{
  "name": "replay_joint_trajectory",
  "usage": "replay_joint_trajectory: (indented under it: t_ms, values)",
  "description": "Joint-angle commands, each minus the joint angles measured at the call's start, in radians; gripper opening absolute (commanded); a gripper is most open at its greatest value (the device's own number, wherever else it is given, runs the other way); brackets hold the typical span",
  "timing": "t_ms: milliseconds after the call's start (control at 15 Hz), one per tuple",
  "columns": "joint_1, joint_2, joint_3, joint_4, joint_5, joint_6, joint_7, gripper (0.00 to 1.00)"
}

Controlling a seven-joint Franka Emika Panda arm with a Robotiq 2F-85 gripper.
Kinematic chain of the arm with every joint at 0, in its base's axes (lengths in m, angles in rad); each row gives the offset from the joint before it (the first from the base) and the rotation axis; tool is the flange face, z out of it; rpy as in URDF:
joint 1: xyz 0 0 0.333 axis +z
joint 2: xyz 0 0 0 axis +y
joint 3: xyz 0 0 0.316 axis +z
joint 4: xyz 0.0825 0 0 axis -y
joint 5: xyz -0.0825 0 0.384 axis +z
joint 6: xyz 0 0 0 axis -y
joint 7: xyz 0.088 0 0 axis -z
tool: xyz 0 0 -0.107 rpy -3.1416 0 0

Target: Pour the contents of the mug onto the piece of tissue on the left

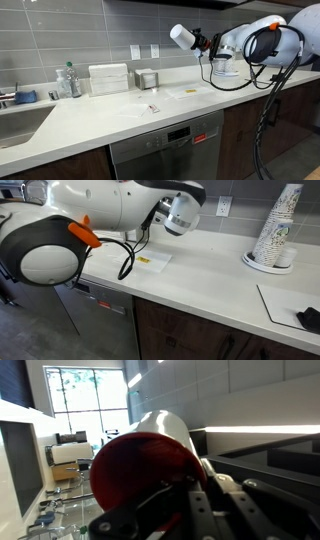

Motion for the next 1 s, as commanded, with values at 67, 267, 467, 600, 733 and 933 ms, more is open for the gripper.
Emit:
replay_joint_trajectory:
  t_ms: [67,267,467,600,733,933]
  values:
    - [-0.01,-0.039,-0.067,0.108,-0.146,-0.057,-0.023,0.02]
    - [-0.003,-0.047,-0.091,0.163,-0.286,-0.054,-0.079,0.02]
    - [0.006,-0.114,-0.116,0.108,-0.457,-0.03,-0.204,0.02]
    - [0.014,-0.129,-0.126,0.122,-0.563,-0.022,-0.269,0.02]
    - [0.019,-0.149,-0.129,0.133,-0.659,-0.005,-0.325,0.02]
    - [0.028,-0.183,-0.122,0.135,-0.796,0.056,-0.403,0.02]
